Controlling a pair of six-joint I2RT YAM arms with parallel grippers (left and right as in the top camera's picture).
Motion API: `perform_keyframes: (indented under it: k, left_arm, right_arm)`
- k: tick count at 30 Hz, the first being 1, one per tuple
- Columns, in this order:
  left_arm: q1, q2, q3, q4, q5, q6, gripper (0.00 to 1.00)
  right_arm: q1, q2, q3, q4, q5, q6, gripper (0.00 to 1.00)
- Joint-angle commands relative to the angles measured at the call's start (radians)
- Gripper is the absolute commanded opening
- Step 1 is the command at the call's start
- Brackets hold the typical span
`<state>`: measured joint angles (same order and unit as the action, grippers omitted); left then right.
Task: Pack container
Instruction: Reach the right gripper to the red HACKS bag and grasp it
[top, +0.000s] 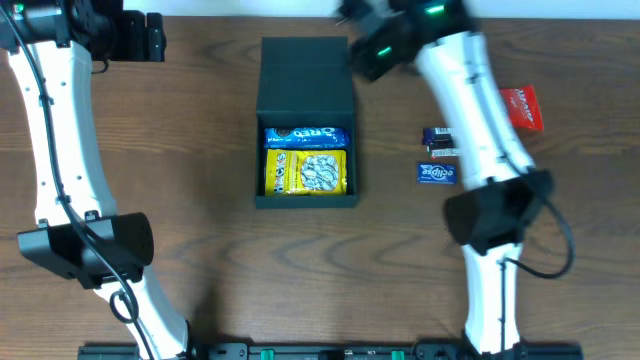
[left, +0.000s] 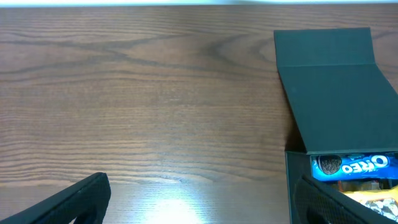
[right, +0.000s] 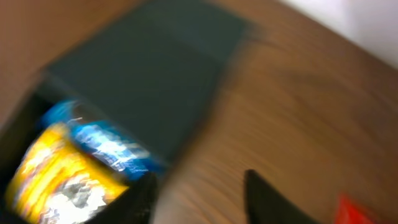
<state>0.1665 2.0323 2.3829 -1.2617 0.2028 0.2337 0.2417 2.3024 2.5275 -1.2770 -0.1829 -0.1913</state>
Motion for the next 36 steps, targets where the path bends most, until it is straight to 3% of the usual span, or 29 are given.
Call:
perform_keyframes:
  k: [1,2,5,11,21,24,29,36]
  left_arm:
    - [0.003,-0.025,-0.007,-0.01,-0.003,0.006,0.96]
    - [0.003,-0.025,-0.007,-0.009,-0.003,0.006,0.96]
    - [0.003,-0.025,-0.007,-0.009,-0.003,0.006,0.95]
    - [0.003,-0.025,-0.007,-0.01,-0.003,0.006,0.95]
    - [0.003,-0.025,-0.007,-0.021,-0.003,0.006,0.95]
    - [0.003,-0.025,-0.007,-0.024,-0.003,0.006,0.95]
    - [0.003,-0.025,-0.007,-0.023,-0.003,0.006,0.96]
    - [0.003,-0.025,-0.007,-0.021,-0.003,0.006,0.95]
  right_arm:
    - [-0.132,0.007,-0.01,0.002,0.197,0.34,0.63]
    - [-0.168,0.011,-0.022,0.005,0.208,0.4,0.72]
    - [-0.265,0.012,-0.068,-0.003,0.187,0.553,0.83]
    - [-0.395,0.013,-0.208,-0.06,0.024,0.734,0.89]
    - [-0.563,-0.005,-0.421,-0.052,-0.161,0.727,0.87]
    - [-0.589,-0.061,-0.528,0.04,-0.174,0.718,0.86]
    - [-0.605,-0.15,-0.755,0.336,-0.247,0.798,0.88]
    - [-0.601,-0.151,-0.893,0.542,-0.23,0.895,0.87]
